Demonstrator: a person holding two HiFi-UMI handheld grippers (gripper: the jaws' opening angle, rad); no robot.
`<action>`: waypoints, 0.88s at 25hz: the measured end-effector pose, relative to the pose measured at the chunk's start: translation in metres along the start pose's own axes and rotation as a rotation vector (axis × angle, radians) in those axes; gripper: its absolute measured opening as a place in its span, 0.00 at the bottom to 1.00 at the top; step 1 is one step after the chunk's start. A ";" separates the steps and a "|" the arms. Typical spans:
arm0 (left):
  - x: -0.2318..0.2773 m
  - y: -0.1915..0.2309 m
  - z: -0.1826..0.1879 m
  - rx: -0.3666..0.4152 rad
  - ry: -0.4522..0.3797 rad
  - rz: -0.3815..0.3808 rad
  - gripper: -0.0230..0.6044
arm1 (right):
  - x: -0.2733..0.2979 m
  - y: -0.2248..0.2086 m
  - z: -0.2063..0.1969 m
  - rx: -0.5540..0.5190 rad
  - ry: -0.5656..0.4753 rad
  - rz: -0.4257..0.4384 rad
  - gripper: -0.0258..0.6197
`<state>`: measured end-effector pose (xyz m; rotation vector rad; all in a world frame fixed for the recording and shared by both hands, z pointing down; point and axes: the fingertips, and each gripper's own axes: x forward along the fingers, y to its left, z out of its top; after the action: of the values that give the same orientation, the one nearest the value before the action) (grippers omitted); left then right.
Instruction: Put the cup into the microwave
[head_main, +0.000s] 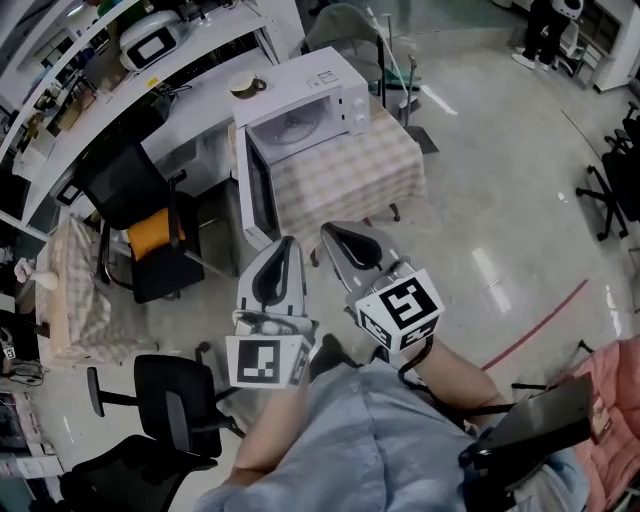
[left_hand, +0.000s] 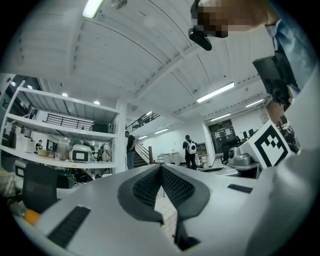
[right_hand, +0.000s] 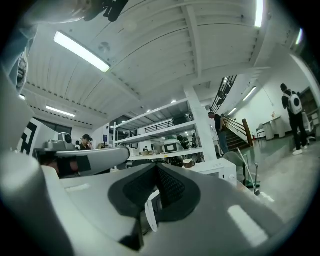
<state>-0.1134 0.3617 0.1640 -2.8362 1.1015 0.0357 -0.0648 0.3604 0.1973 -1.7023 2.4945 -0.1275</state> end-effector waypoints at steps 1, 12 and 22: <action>0.003 0.001 0.000 0.001 0.000 0.006 0.04 | 0.001 -0.002 0.001 -0.002 -0.004 0.006 0.04; 0.043 0.032 -0.022 -0.029 0.004 0.001 0.04 | 0.039 -0.032 -0.017 -0.003 0.030 -0.016 0.04; 0.116 0.112 -0.042 -0.063 0.006 0.008 0.04 | 0.139 -0.075 -0.036 0.009 0.068 -0.013 0.04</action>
<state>-0.1041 0.1969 0.1898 -2.8888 1.1324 0.0635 -0.0514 0.2039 0.2356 -1.7395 2.5270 -0.2003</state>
